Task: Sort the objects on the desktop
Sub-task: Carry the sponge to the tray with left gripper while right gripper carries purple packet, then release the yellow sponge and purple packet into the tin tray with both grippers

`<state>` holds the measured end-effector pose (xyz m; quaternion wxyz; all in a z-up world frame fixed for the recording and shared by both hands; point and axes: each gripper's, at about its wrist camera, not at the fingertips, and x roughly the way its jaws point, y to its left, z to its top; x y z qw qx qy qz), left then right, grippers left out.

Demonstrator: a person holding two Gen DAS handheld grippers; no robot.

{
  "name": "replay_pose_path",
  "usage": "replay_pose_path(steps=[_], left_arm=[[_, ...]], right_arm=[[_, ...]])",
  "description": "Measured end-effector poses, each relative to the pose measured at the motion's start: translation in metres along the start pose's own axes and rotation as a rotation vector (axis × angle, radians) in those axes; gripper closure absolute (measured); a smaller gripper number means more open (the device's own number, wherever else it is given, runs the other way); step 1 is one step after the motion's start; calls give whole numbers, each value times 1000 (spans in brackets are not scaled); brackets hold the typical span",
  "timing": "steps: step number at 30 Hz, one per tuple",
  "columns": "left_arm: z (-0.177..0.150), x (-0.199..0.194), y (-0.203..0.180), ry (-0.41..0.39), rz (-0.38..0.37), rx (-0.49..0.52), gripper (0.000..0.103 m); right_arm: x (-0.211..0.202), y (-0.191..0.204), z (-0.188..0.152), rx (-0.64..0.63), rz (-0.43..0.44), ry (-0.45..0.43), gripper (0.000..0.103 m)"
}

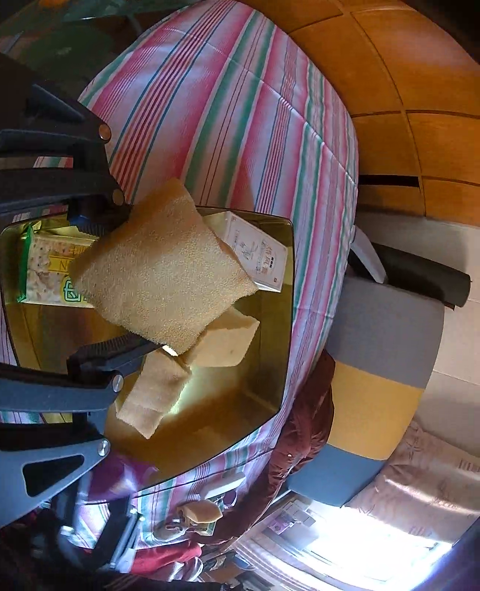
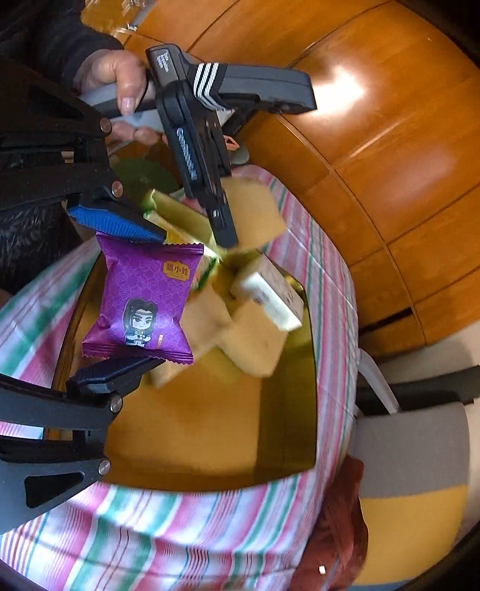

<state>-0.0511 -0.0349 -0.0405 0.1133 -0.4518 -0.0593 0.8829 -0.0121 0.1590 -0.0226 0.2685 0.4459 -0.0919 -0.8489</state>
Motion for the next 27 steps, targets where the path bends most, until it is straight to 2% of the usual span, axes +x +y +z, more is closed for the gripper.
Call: replay_pose_path(steps=[11, 17, 20, 23, 27], left_arm=[[-4, 6, 8, 13, -15, -23, 49], [-7, -6, 4, -20, 22, 1, 49], [-6, -14, -1, -36, 38, 21, 49], [-6, -23, -8, -58, 44, 40, 49], [-7, -33, -18, -85, 67, 80, 49]], right_arm=[[37, 16, -6, 19, 19, 62, 37], [35, 15, -10, 26, 14, 60, 32], [31, 16, -11, 28, -5, 50, 20], [24, 16, -13, 28, -16, 34, 19], [13, 14, -17, 39, -36, -1, 9]])
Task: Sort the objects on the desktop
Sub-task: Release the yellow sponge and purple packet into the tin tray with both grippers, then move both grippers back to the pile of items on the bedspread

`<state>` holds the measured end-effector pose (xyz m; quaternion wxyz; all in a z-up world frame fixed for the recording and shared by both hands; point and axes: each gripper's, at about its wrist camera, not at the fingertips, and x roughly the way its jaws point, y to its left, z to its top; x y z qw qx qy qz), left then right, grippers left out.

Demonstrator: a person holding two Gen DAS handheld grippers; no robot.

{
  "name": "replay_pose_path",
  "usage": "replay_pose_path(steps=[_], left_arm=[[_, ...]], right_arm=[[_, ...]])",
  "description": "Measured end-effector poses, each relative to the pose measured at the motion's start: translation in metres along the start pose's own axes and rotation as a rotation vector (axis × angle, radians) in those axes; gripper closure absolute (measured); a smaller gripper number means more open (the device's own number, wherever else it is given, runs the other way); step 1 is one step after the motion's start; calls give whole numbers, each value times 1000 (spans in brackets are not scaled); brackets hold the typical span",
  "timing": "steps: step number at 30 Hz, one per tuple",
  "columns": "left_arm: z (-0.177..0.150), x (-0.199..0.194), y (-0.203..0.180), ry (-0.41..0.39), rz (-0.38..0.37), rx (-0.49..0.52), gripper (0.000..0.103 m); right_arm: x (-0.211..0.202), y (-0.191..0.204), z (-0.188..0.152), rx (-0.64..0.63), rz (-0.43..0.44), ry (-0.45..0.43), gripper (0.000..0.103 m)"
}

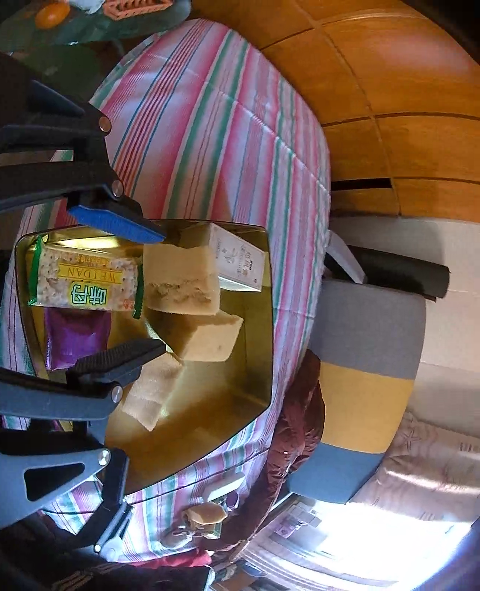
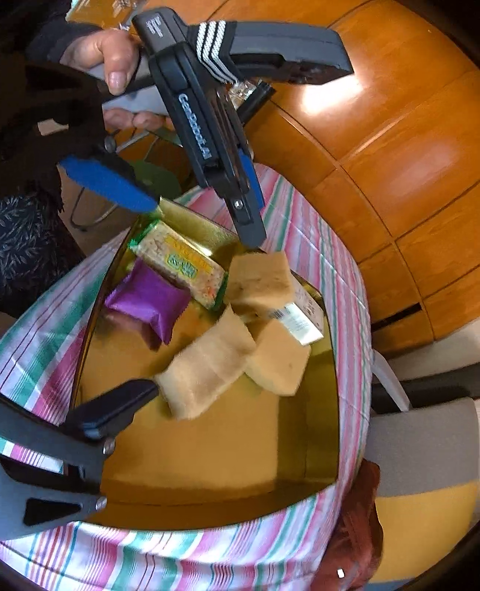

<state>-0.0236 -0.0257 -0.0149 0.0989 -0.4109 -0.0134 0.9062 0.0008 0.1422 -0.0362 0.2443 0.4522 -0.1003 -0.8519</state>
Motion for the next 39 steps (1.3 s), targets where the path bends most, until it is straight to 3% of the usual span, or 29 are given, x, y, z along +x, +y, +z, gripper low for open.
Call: replay_pose_path(steps=[8, 27, 39], left_arm=[[-1, -12, -19, -20, 14, 63, 48], [-9, -15, -63, -23, -5, 168, 48], [-7, -23, -98, -73, 14, 280, 42]], right_arm=[[-24, -10, -1, 2, -92, -62, 1], [-67, -61, -16, 113, -288, -150, 0], [-76, -79, -24, 150, -329, -163, 0]])
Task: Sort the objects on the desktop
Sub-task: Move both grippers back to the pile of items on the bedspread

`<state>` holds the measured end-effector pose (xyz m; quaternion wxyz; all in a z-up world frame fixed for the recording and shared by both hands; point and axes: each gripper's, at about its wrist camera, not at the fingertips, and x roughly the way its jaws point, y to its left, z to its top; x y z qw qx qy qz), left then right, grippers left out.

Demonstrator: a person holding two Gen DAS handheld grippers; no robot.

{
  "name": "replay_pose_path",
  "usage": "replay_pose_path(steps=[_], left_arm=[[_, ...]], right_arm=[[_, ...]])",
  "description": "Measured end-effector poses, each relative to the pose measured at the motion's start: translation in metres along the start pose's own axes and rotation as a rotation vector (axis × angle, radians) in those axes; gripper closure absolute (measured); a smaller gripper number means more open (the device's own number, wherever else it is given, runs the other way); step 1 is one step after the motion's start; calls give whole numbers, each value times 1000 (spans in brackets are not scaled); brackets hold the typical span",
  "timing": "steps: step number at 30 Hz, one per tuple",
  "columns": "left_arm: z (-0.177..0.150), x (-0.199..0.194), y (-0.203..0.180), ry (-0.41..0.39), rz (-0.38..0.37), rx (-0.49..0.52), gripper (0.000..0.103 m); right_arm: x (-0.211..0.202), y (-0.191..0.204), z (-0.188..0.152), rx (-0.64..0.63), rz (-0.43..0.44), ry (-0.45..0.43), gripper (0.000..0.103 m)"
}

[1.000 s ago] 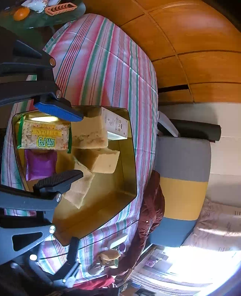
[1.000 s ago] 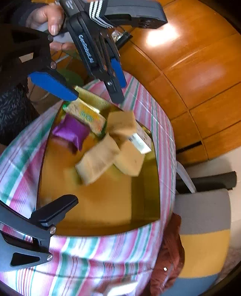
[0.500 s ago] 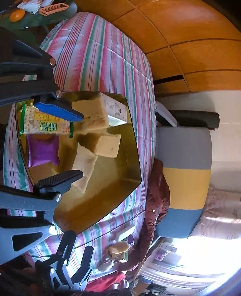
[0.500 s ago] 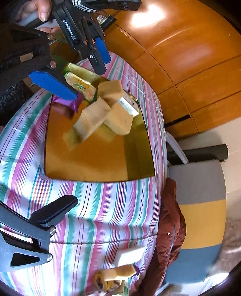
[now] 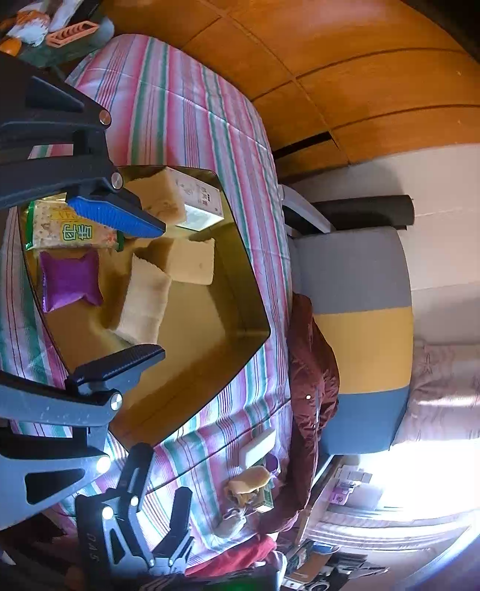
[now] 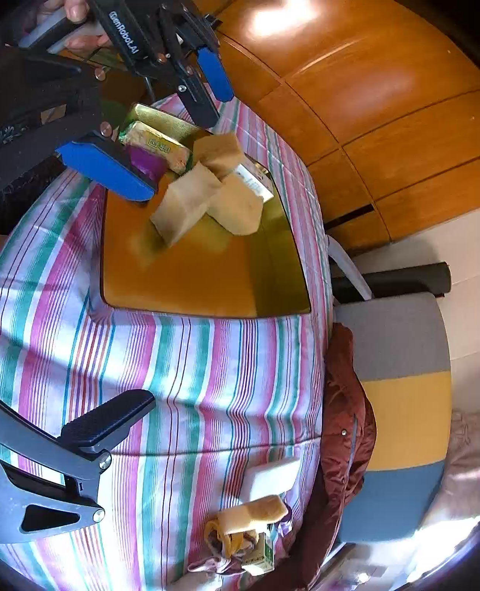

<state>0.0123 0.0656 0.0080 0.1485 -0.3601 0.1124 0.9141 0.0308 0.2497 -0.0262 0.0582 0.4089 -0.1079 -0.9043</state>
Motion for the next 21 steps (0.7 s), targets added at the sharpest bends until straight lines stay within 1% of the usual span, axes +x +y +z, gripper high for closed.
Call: replay_pose_path(steps=[11, 21], left_arm=[[5, -2, -18, -17, 15, 66, 42], [9, 0, -29, -20, 20, 103, 42]], right_arm=[[-9, -27, 4, 38, -44, -22, 0], [-14, -50, 5, 66, -78, -30, 0]])
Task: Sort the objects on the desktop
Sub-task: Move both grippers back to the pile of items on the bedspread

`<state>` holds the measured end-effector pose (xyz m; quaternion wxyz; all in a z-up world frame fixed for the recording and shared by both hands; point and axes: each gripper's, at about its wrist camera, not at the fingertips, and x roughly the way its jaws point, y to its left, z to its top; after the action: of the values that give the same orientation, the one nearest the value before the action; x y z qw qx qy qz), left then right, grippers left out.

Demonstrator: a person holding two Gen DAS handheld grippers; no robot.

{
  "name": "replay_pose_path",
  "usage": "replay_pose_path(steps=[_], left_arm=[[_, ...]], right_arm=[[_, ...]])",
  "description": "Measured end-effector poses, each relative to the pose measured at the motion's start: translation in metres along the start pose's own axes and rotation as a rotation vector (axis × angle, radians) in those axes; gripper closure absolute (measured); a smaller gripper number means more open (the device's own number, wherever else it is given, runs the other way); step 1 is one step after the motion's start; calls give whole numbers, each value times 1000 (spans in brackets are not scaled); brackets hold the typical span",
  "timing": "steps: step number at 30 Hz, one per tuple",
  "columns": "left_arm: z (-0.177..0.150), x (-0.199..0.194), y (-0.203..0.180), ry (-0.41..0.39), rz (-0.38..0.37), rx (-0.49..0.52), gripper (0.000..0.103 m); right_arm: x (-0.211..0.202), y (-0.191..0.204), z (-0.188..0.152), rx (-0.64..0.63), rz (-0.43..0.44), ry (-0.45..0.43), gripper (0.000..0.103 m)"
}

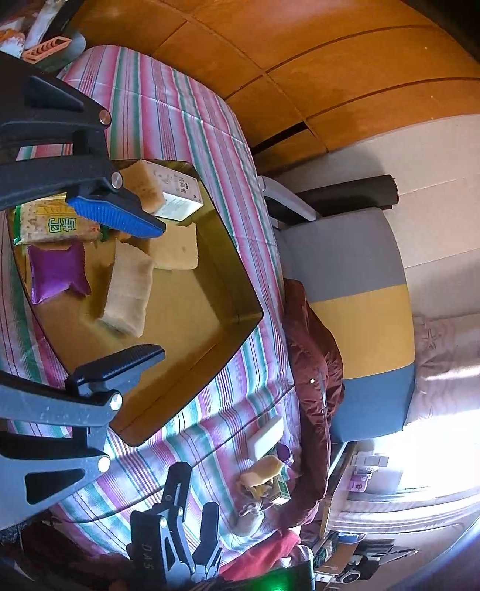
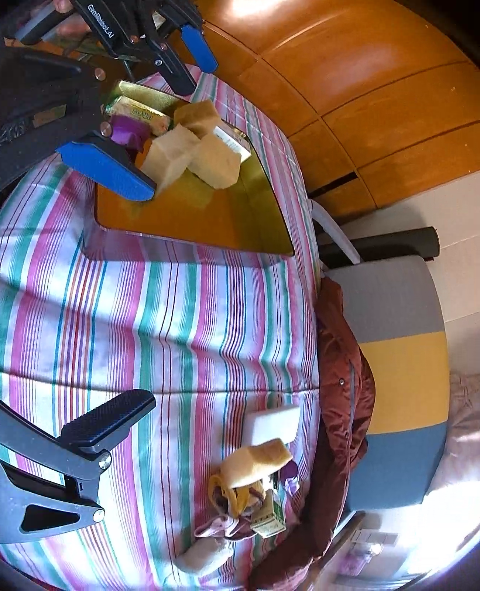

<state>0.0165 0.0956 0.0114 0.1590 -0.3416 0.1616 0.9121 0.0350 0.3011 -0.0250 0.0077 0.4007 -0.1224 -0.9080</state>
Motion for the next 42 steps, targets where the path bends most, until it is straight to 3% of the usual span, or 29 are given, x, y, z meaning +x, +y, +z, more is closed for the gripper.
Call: replay_pose_path(steps=[19, 26, 33, 42], left_arm=[[13, 7, -24, -8, -28, 70, 42], [26, 13, -44, -16, -106, 89, 41], [43, 24, -71, -1, -220, 80, 41], [71, 48, -109, 44, -366, 45, 41]], right_arm=[[-12, -47, 10, 38, -72, -6, 0], [-29, -99, 17, 162, -119, -19, 0], [-49, -164, 27, 290, -222, -40, 0], [-47, -215, 50, 328, -297, -54, 1]])
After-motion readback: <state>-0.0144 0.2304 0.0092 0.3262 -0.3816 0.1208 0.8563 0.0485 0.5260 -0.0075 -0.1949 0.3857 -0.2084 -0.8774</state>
